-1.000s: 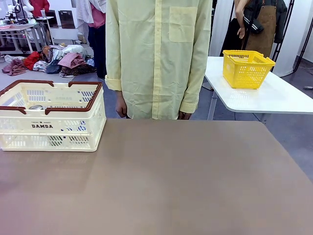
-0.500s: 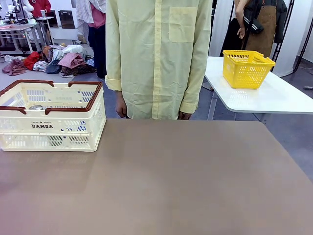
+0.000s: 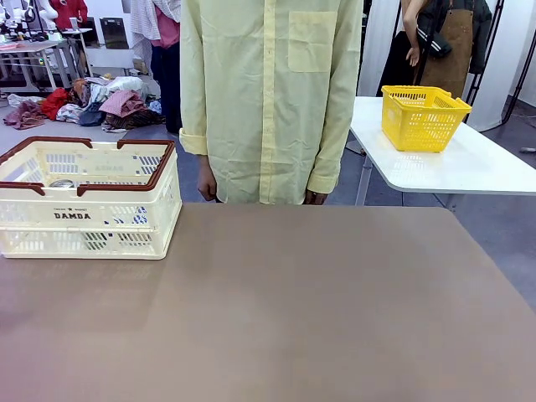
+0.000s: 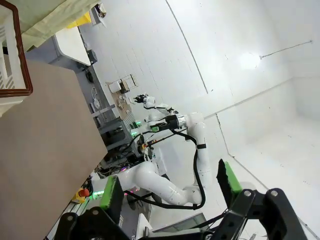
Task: Place the drinks into the Shopping basket.
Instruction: Pick up one drink and place it into the Shopping basket.
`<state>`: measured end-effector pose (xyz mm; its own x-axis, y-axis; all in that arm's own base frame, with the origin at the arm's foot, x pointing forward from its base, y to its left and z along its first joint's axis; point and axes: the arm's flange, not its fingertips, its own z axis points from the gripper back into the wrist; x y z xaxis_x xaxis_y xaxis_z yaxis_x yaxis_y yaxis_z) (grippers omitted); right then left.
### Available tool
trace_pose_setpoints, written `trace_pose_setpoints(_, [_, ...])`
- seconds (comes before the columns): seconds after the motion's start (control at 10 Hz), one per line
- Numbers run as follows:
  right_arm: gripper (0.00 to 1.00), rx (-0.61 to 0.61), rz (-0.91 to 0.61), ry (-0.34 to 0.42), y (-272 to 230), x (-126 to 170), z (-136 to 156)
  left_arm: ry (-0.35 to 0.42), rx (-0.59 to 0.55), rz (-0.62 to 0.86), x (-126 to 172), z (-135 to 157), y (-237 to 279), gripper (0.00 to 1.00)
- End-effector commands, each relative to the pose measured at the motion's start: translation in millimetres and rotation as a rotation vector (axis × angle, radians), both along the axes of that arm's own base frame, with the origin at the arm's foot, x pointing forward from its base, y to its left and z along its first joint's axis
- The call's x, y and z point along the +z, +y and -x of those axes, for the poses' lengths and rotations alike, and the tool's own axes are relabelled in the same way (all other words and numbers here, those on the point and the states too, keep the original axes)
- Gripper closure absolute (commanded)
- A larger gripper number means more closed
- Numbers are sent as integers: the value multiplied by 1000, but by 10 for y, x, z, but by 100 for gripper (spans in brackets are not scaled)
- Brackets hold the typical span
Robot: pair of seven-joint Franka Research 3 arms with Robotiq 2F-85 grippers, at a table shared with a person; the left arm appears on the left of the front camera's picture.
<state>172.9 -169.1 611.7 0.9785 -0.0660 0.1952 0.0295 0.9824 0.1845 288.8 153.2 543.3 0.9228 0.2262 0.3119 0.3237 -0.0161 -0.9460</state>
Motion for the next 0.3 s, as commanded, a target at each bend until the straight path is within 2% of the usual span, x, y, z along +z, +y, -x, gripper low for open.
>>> trace_pose_setpoints(0.0, [0, 1, 4, -3, 15, 6, -8, 5, 9, 30, 23, 6, -24, 0])
trace_pose_setpoints(0.2, [0, 1, 4, -3, 15, 6, -8, 5, 9, 30, 23, 6, -24, 0])
